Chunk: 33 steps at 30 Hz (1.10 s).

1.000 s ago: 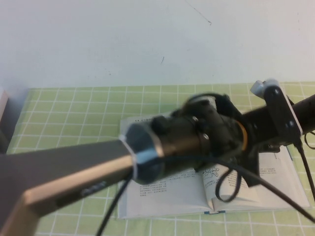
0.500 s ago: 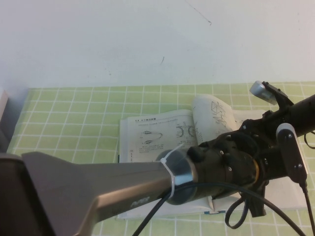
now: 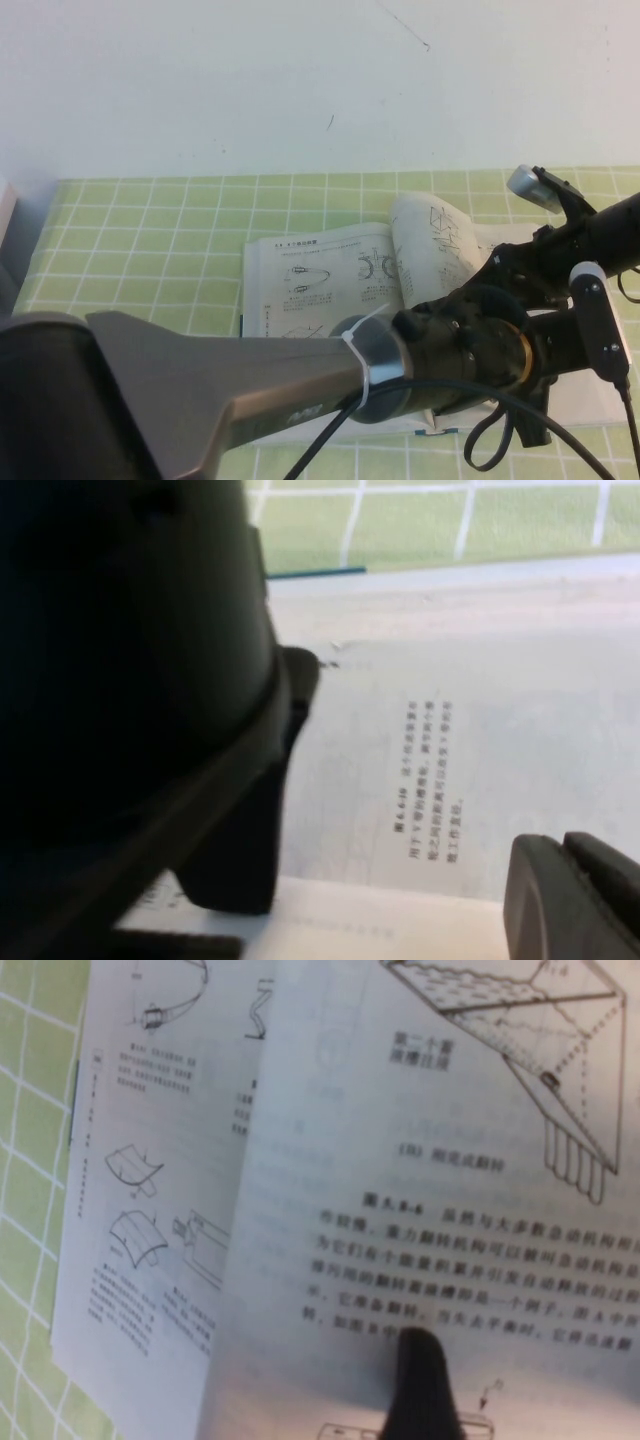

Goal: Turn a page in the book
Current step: Open the closed book

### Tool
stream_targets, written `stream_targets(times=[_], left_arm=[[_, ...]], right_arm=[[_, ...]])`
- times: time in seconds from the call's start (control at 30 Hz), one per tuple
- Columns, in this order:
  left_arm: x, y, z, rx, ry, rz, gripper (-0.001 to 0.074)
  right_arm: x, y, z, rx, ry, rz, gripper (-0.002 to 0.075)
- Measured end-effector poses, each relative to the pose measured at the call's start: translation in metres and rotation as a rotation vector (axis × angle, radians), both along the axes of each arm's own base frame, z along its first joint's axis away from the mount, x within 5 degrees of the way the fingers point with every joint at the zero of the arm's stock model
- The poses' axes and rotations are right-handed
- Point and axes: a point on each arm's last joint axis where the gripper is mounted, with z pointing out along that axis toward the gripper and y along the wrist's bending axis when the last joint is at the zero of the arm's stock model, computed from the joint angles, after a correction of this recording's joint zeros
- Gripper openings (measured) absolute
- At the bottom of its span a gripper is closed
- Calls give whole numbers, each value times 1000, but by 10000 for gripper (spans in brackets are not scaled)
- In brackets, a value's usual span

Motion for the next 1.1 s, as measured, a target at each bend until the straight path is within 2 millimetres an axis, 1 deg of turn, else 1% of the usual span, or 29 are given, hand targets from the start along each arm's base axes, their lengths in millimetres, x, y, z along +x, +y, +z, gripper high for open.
stream_targets(times=[0.17,0.33,0.57,0.8,1.1], left_arm=[[1,-2,-18,37,7,-13,-4],[1,-1,-26,78,15,-12,-4],[2,0,-29,119,22,-6,-4],[1,1,-29,116,48,13,-4],[1,1,-28,124,70,34,-4]], right_arm=[[0,0,-3,-1,5,2,467],[0,0,-3,0,6,4,467],[0,0,-3,0,4,9,467],[-1,0,-3,-10,4,30,467],[3,-5,3,-88,0,95,467]])
